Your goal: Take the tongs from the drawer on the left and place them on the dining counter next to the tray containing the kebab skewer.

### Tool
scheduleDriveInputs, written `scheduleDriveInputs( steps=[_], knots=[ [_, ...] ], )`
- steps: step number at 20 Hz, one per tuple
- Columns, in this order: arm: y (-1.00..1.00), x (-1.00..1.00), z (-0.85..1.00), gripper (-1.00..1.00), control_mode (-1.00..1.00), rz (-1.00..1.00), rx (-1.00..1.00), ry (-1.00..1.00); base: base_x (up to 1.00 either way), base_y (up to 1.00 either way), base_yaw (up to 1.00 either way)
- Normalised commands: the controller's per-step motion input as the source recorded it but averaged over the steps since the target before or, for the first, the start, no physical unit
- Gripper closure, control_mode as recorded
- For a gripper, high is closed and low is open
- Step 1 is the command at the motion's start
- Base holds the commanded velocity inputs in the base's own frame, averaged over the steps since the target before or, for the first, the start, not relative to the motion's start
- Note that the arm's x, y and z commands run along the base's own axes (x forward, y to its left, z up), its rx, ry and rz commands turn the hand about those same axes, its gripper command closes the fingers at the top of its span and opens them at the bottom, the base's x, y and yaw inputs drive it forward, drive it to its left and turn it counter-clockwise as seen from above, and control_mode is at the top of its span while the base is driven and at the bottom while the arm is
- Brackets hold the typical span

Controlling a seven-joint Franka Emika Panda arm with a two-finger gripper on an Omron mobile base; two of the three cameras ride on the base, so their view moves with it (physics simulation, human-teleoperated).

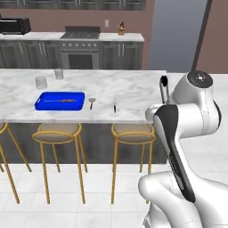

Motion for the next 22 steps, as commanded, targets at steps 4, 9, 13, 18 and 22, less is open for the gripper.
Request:
scheduleDriveInputs(
  steps=[4, 9, 13, 18, 22],
  knots=[
    [0.00, 0.00, 0.00, 1.00, 1.00, 0.00, 0.00, 0.00, -0.02, 1.00, -0.25],
    [0.00, 0.00, 0.00, 1.00, 1.00, 0.00, 0.00, 0.00, -0.12, 1.00, -0.24],
    [0.00, 0.00, 0.00, 1.00, 1.00, 0.00, 0.00, 0.00, -0.13, 1.00, -0.25],
    [0.00, 0.00, 0.00, 1.00, 1.00, 0.00, 0.00, 0.00, -0.03, 1.00, -0.22],
    [0.00, 0.00, 0.00, 1.00, 1.00, 0.00, 0.00, 0.00, 0.00, 1.00, -0.18]
  ],
)
